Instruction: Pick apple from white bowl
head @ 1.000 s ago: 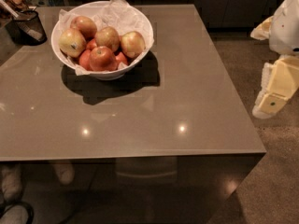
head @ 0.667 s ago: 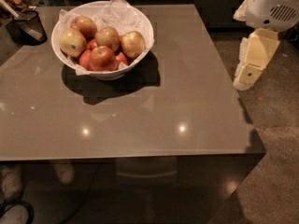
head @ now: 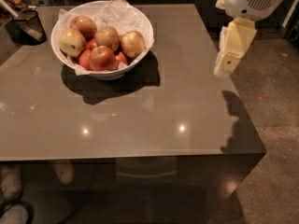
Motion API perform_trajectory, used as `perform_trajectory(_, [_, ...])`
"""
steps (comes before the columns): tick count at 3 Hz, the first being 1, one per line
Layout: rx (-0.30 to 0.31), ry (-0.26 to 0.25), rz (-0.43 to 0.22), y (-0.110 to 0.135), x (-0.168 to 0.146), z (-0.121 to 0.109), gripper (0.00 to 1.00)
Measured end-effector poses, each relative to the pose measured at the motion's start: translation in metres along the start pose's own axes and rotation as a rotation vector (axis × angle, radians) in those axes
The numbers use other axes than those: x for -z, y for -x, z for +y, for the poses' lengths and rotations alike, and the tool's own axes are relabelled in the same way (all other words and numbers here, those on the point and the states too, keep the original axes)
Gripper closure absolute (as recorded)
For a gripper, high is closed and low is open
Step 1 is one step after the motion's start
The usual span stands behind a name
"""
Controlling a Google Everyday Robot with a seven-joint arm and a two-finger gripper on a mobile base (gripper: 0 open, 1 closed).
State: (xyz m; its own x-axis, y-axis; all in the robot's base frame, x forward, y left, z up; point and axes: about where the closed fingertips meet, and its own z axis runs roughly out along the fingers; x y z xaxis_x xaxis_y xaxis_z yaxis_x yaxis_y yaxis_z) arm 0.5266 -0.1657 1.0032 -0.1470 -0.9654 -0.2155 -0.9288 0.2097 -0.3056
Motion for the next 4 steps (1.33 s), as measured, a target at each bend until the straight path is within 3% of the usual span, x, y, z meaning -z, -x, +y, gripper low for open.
perform_trajectory(1, [0.065,-0.034,-0.020,0.050,-0.003,-0.038,0.00])
perform_trajectory(2, [0.064,-0.038,-0.021,0.051,-0.004,-0.040,0.00])
perform_trajectory(3, [0.069,-0.050,-0.025,0.070,-0.016,-0.063,0.00])
perform_trajectory(4, [0.129,-0.048,-0.018,0.107,-0.044,-0.103,0.00])
